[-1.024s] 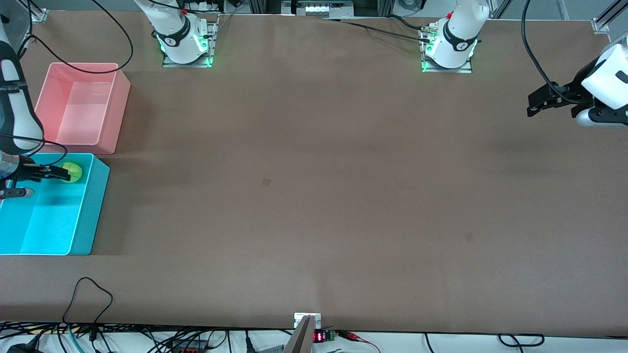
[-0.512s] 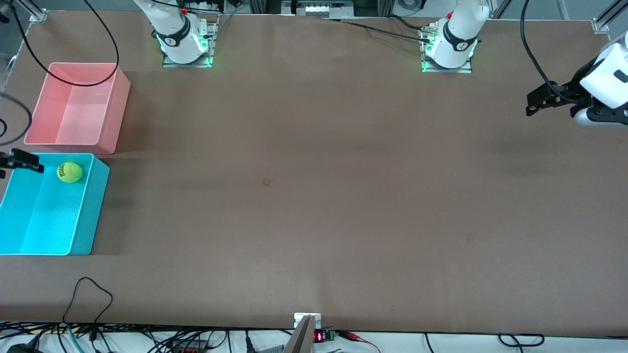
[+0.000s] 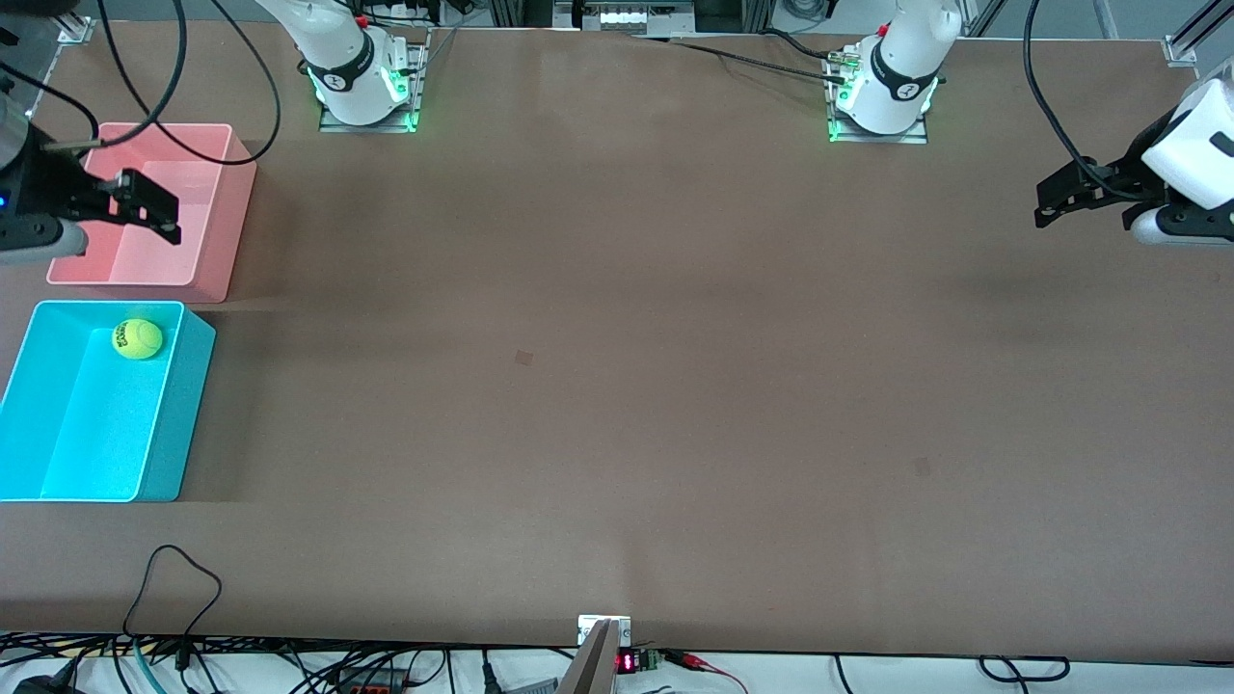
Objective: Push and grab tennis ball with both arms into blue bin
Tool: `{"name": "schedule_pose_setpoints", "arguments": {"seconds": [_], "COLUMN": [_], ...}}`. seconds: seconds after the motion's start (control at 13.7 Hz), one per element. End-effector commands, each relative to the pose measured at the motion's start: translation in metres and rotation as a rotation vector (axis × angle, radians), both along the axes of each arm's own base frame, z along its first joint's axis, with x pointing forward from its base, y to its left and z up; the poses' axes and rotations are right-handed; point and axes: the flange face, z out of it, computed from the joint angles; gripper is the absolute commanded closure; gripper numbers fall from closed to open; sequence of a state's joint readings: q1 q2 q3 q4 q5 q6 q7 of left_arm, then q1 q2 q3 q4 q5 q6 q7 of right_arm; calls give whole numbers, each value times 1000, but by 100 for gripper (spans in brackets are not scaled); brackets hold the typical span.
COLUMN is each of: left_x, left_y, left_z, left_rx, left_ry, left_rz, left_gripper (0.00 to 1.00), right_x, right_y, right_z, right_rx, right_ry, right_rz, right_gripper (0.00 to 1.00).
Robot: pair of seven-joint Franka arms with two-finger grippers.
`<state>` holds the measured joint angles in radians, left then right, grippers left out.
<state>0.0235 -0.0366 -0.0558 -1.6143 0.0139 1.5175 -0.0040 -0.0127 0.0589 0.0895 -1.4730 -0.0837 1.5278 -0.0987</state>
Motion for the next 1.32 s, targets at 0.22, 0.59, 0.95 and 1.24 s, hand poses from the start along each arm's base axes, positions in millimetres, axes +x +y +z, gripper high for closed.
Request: {"name": "schedule_pose_setpoints", "arguments": {"seconds": [0.22,0.59,0.95,1.24], "left_x": [-1,3,4,4], "left_y": [0,0,1,2], "left_z": [7,4,6,6], "left_rx": [-3,-2,-4,-4], "left_ry": [-8,-8,-22,-20], "left_rz": [1,2,1,1], "left_gripper": [0,0,0,0], "right_x": [1,-10,-10,-11], "right_y": [-19,-23,-24,-24], "right_z": [-7,-15,-17,-22], "right_rx": [5,31,81,82], "right_ry": [31,52,61,73], "right_rz": [-35,-59,-71,-72], "right_gripper": [0,0,0,0]}}
